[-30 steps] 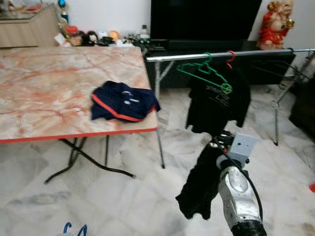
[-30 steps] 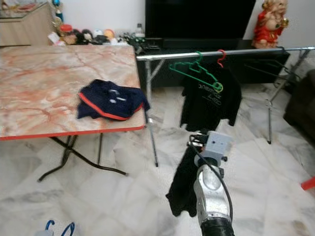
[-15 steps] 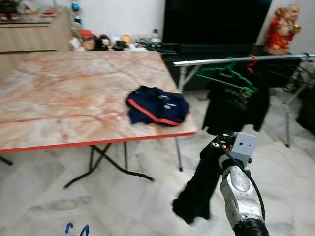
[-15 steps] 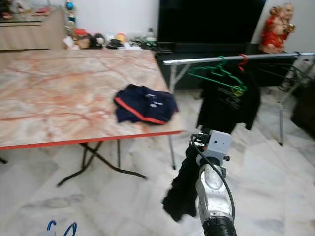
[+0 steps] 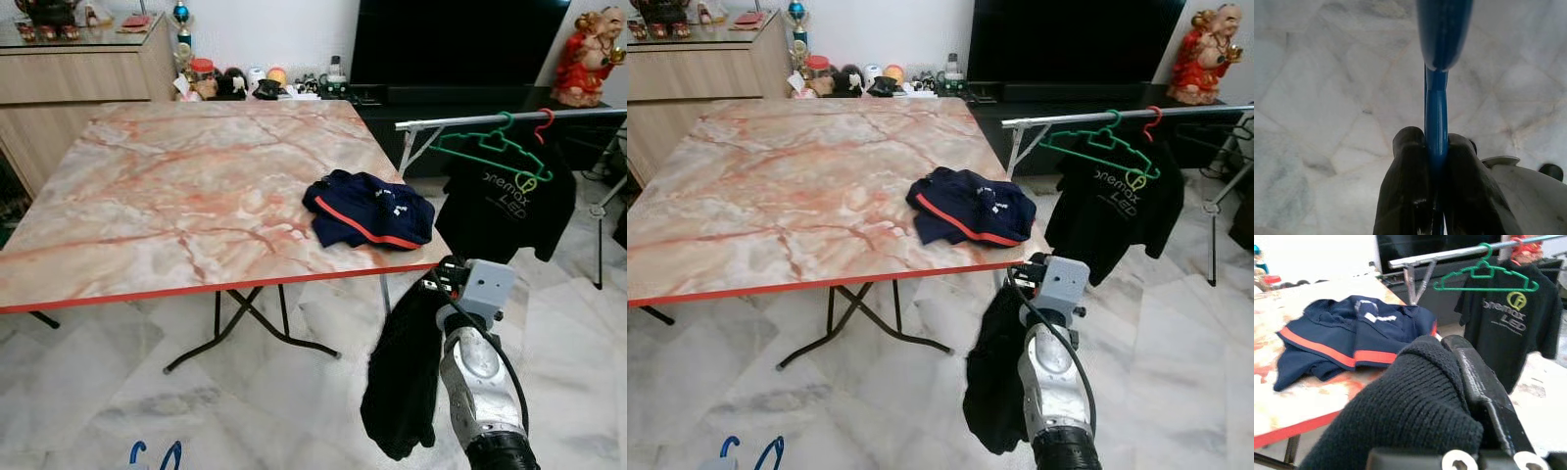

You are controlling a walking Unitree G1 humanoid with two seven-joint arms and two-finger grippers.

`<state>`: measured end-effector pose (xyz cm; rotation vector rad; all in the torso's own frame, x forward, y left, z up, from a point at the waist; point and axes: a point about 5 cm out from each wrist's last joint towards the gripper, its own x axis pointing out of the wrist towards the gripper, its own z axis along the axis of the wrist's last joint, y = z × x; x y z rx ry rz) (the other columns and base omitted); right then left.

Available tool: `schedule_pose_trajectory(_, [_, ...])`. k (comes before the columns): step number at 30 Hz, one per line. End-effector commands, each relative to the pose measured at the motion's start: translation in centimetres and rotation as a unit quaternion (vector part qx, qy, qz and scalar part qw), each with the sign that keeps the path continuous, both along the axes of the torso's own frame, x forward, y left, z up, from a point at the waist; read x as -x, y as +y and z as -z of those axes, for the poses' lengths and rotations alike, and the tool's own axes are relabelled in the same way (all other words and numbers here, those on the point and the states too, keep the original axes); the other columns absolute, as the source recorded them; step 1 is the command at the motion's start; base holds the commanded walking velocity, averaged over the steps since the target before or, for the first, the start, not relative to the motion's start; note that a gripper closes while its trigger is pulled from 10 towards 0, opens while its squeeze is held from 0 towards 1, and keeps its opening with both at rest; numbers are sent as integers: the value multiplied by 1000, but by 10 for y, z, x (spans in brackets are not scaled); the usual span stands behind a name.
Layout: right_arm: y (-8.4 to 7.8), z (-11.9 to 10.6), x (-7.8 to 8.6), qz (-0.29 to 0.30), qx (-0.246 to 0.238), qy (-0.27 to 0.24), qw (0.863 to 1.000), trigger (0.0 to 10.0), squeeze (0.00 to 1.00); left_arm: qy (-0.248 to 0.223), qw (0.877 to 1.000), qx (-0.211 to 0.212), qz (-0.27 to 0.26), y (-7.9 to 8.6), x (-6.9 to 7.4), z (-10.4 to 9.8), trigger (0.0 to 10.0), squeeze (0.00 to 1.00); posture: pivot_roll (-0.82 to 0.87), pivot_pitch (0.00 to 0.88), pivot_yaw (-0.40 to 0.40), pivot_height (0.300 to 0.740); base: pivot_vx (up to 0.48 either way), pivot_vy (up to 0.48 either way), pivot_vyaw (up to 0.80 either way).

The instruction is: Hang hanger

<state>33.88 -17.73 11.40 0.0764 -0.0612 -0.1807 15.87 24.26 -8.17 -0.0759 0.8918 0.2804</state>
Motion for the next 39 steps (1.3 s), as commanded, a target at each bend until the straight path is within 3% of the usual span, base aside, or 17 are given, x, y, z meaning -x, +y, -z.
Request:
schedule_pose_trajectory(1, [-5,-15,-1,1,14,-41,999,10000,0,-2,1000,12,-1,-5,-1,1,10000,0,-4,3,-12,740,0,0,800])
schedule_pose_trajectory(24, [-2,-20,1,-17,24,-58,998,10000,0,5,1000,11,0,-5,4,3,10000,0,-7,37,-4,740,0,0,800])
schedule_pose_trajectory(29, [-4,-26,1,-5,14,-74,997,10000,0,13,999,0,31,-6,6,4,10000,0,-4,31,-8,740,0,0,0])
schedule_pose_trajectory(39, [-5,-31,-2,-4,17,-82,996,10000,0,10,1000,0,28,-6,9,5,10000,0,0,23,-22,740,192,0,0])
